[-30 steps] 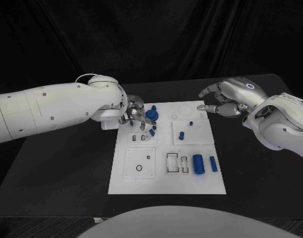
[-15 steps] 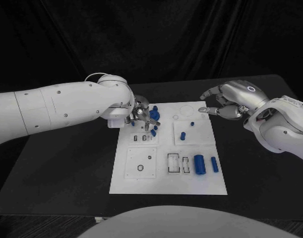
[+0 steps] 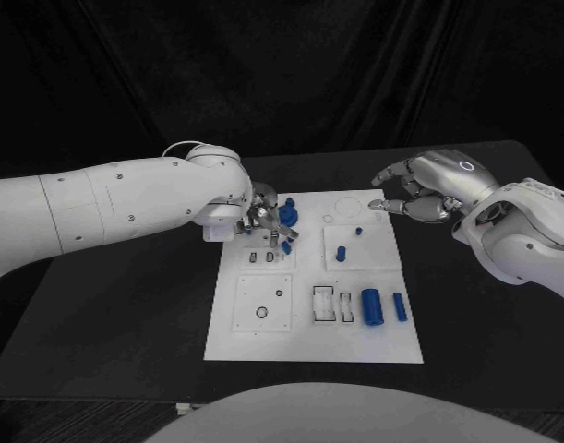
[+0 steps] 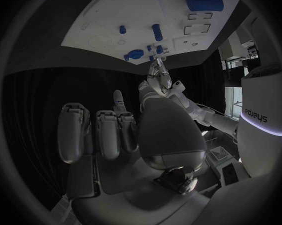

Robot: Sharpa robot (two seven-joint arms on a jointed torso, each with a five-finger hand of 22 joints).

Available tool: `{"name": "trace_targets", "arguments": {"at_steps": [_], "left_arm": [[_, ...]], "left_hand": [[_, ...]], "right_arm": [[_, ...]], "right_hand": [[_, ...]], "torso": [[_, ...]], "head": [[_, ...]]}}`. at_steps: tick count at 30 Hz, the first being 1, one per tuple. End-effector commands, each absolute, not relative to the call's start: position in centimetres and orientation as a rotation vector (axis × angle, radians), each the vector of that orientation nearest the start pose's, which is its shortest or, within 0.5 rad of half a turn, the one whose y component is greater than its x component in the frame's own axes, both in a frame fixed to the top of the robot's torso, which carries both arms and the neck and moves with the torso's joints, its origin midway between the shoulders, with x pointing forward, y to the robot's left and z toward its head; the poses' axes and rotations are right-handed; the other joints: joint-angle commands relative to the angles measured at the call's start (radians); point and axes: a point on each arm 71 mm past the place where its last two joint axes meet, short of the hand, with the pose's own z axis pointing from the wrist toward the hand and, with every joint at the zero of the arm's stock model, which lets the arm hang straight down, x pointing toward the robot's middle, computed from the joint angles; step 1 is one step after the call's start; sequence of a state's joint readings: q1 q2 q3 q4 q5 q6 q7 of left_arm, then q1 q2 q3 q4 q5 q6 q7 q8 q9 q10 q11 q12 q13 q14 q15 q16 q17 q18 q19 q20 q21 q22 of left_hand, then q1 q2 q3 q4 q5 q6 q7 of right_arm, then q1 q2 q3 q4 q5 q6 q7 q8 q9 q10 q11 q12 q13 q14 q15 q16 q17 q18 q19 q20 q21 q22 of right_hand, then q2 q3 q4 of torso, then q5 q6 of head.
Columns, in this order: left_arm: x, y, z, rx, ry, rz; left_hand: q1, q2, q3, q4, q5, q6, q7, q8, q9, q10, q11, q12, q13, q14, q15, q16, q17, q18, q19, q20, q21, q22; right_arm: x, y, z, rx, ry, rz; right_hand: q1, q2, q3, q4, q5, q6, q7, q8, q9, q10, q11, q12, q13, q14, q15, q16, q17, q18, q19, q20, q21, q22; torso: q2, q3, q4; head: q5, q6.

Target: Assemble the parts on the task board

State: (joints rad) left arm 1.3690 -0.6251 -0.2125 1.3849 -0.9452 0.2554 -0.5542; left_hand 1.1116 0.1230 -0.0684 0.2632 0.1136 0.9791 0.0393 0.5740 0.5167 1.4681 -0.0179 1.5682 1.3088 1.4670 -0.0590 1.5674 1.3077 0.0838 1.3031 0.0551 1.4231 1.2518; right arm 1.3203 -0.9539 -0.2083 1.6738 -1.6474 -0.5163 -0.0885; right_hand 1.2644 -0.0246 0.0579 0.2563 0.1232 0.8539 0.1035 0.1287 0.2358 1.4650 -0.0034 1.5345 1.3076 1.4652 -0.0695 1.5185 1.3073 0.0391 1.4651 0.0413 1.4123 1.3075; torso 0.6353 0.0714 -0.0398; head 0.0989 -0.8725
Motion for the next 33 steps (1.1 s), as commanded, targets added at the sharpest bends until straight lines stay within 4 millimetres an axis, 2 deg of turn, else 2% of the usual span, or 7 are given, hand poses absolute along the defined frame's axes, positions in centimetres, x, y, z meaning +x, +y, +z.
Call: {"name": "trace_targets", "arguments": {"at_steps": [1,18,23,33], "left_arm": [[49.6,15.2,-22.0,-0.011,2.495,-0.369],[49.7,14.9,-22.7,-0.010,2.502,-0.384],[49.8,14.8,-22.9,-0.010,2.502,-0.389],[49.9,14.6,-23.5,-0.009,2.516,-0.387]], "left_hand": [[-0.003,0.008,0.003,-0.007,0.006,0.012,-0.003,-0.002,0.008,0.103,-0.007,0.003,0.262,0.104,-0.007,0.003,0.263,-0.001,0.000,-0.006,-0.005,-0.002],[0.000,0.013,0.015,-0.020,0.015,0.001,-0.002,-0.019,0.030,0.097,-0.008,-0.001,0.256,0.104,-0.008,0.003,0.263,0.001,-0.010,-0.008,-0.017,-0.014],[0.005,0.014,0.024,-0.032,0.019,-0.007,0.001,-0.043,0.038,0.080,-0.005,-0.014,0.234,0.104,-0.007,0.003,0.263,0.004,-0.021,-0.008,-0.027,-0.026],[0.009,0.015,0.032,-0.042,0.021,-0.007,0.004,-0.061,0.043,0.067,-0.003,-0.024,0.218,0.104,-0.005,0.003,0.263,0.005,-0.025,-0.006,-0.033,-0.030]], "right_arm": [[45.0,-20.9,-16.4,-0.367,1.440,0.608],[45.1,-21.0,-16.5,-0.366,1.442,0.604],[45.1,-21.1,-16.5,-0.366,1.443,0.602],[45.2,-21.1,-16.7,-0.365,1.450,0.599]], "right_hand": [[-0.002,0.011,-0.008,-0.001,0.007,0.009,-0.001,0.004,-0.002,0.071,0.006,-0.005,0.203,0.082,0.006,-0.002,0.139,-0.001,0.039,0.006,0.004,0.214],[-0.002,0.011,-0.008,-0.001,0.007,0.009,-0.001,0.004,-0.002,0.071,0.006,-0.005,0.203,0.082,0.006,-0.002,0.139,-0.001,0.039,0.006,0.004,0.214],[-0.002,0.011,-0.008,-0.001,0.007,0.009,-0.001,0.004,-0.002,0.071,0.006,-0.005,0.203,0.082,0.006,-0.002,0.139,-0.001,0.039,0.006,0.004,0.214],[-0.002,0.011,-0.008,-0.001,0.007,0.009,-0.001,0.004,-0.002,0.071,0.006,-0.005,0.203,0.082,0.006,-0.002,0.139,-0.001,0.039,0.006,0.004,0.214]], "torso": [[-0.003,-0.0001,0.0014],[-0.005,0.0008,0.0012],[-0.006,0.0008,0.0011],[-0.006,0.0012,0.0004]], "head": [[-0.001,0.000],[-0.001,0.000],[-0.002,0.000],[-0.003,0.000]]}}
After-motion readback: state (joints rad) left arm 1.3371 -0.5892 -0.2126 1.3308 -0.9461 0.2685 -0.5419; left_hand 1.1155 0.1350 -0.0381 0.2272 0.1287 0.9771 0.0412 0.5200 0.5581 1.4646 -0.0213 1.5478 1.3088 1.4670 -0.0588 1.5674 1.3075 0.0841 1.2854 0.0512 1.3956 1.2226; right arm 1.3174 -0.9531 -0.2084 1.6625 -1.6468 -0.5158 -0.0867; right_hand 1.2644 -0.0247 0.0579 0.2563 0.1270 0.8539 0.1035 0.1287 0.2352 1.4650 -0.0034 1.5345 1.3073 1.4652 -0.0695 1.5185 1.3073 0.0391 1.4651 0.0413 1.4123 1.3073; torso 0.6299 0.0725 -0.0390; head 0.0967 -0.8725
